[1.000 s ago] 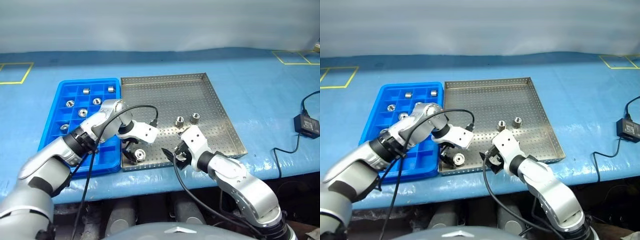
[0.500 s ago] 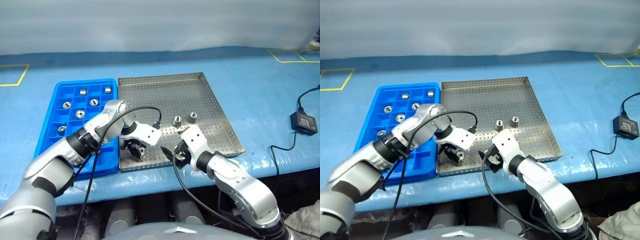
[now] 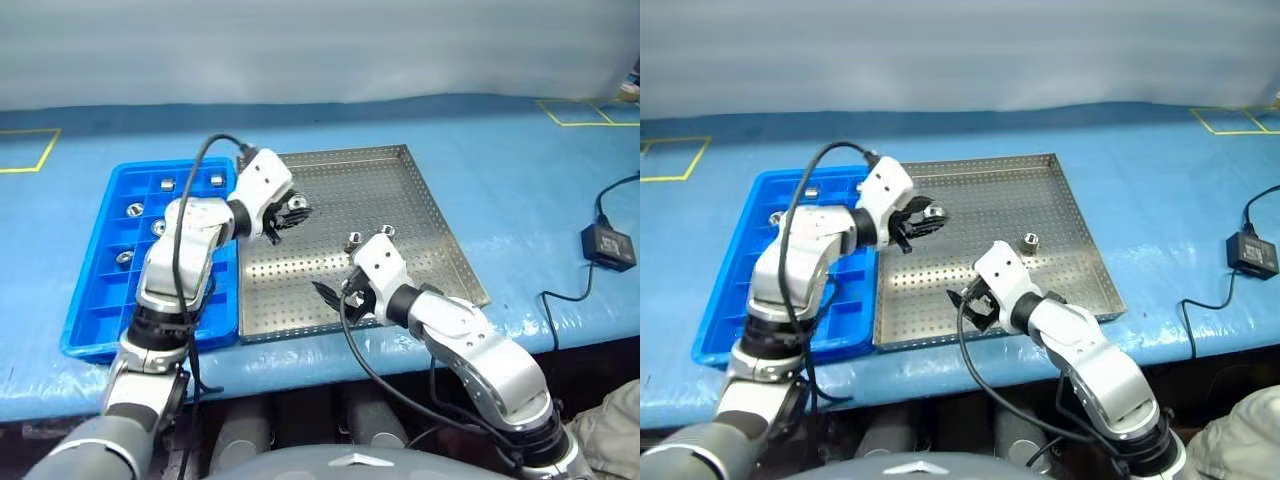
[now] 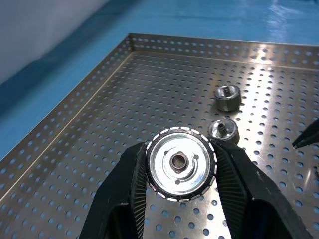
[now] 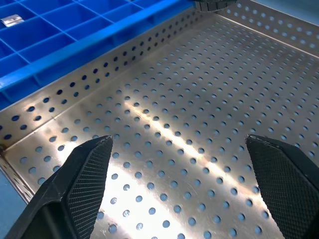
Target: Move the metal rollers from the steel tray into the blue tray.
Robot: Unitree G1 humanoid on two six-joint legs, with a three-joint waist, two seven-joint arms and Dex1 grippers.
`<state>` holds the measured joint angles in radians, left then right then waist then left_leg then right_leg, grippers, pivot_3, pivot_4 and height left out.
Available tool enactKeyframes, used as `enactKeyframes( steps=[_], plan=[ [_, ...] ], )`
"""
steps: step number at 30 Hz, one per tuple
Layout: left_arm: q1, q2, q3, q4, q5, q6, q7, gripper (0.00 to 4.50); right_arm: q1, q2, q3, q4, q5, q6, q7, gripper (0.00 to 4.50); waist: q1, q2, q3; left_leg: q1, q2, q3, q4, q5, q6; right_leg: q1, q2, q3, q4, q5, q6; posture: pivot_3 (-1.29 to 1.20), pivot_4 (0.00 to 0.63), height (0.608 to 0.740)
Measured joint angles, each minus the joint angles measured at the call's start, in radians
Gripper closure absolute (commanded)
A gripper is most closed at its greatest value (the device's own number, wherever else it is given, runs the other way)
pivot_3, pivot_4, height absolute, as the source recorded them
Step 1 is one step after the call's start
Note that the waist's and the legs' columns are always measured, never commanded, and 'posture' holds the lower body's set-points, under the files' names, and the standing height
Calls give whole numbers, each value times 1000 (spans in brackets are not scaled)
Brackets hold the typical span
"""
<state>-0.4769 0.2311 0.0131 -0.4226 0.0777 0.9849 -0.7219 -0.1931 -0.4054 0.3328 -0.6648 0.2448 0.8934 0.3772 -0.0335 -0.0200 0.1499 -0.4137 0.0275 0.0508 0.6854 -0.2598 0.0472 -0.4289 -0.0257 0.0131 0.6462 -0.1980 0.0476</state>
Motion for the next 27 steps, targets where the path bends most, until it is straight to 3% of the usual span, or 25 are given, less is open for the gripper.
enactKeyframes(
  steps=[7, 9, 16, 27],
  plan=[
    [235, -262, 122, -327, 119, 58, 439, 2820, -116, 44, 75, 119, 12, -138, 136, 0, 73, -1, 0, 1, -2, -1, 0, 0, 0, 3, -2, -1, -2, 3, -3, 262, 150, 740],
    [317, -287, 113, -361, 169, 55, 544, 2820, -148, 64, 104, 158, 12, -169, 169, 0, 89, -1, 0, 1, -2, -2, 0, 0, 0, 3, -1, -2, -2, 3, -4, 295, 150, 740],
    [519, -299, 120, -444, 257, 24, 763, 2820, -200, 95, 179, 243, -1, -235, 255, 0, 139, -2, 0, 0, -1, -5, 0, 1, -1, 3, -3, -6, -2, 0, -9, 351, 150, 740],
    [614, -300, 149, -411, 192, 36, 829, 2820, -166, 97, 192, 248, -7, -235, 266, 0, 171, -2, 0, -1, -1, -6, -1, 1, -1, 2, -4, -9, -2, -3, -13, 308, 150, 740]
  ],
)
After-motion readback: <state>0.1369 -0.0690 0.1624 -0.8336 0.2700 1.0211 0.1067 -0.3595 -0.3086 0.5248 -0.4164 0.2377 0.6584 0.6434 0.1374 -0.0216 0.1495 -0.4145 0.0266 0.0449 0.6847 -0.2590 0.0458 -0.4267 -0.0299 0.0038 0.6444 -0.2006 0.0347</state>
